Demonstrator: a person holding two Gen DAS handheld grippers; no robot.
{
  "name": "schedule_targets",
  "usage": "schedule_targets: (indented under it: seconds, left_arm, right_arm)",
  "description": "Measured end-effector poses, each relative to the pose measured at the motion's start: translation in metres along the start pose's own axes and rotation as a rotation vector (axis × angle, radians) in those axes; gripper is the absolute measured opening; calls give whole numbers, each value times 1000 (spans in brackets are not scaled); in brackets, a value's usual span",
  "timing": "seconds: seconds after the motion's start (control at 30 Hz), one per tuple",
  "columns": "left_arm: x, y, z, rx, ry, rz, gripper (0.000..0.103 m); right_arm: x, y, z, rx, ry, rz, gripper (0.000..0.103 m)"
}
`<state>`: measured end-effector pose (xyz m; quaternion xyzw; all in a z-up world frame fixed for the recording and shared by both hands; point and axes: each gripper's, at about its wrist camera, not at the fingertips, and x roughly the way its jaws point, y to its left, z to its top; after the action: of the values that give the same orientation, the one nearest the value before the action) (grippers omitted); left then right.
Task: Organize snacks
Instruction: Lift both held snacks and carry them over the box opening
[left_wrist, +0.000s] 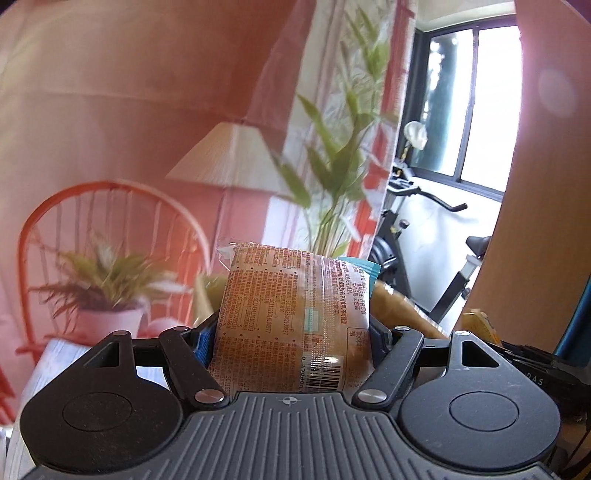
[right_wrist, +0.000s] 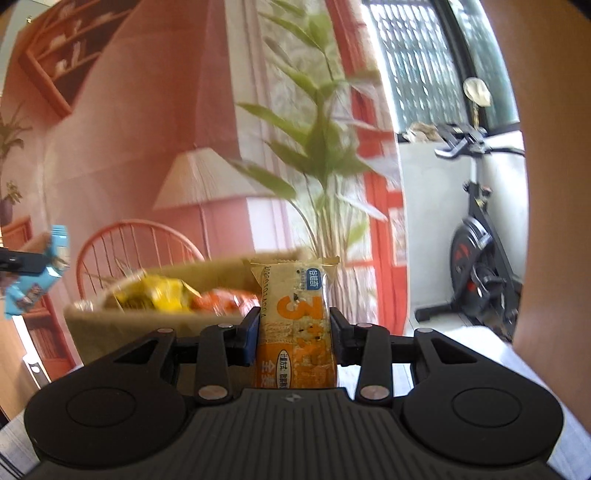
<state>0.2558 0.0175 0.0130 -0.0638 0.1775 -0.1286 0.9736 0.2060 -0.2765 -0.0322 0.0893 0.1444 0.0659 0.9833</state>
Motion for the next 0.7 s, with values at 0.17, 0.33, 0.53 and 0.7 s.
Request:
schedule_targets:
  seconds: [0.17,0.33,0.53,0.7]
  left_arm:
    - [38,-8,23,-15,5,-33,77]
    - [81,-9,37,-5,46,-33,77]
    - [125,1,33,0,126,17,77]
    - [147,11,19,4,239,20,77]
  right_arm:
    - [22,10,25,-25,-10,40,39]
    - [49,22,38,-71,-15,66,39]
    - [77,22,45,-66,10,88,39]
    - [90,25,45,-74,30,96,39]
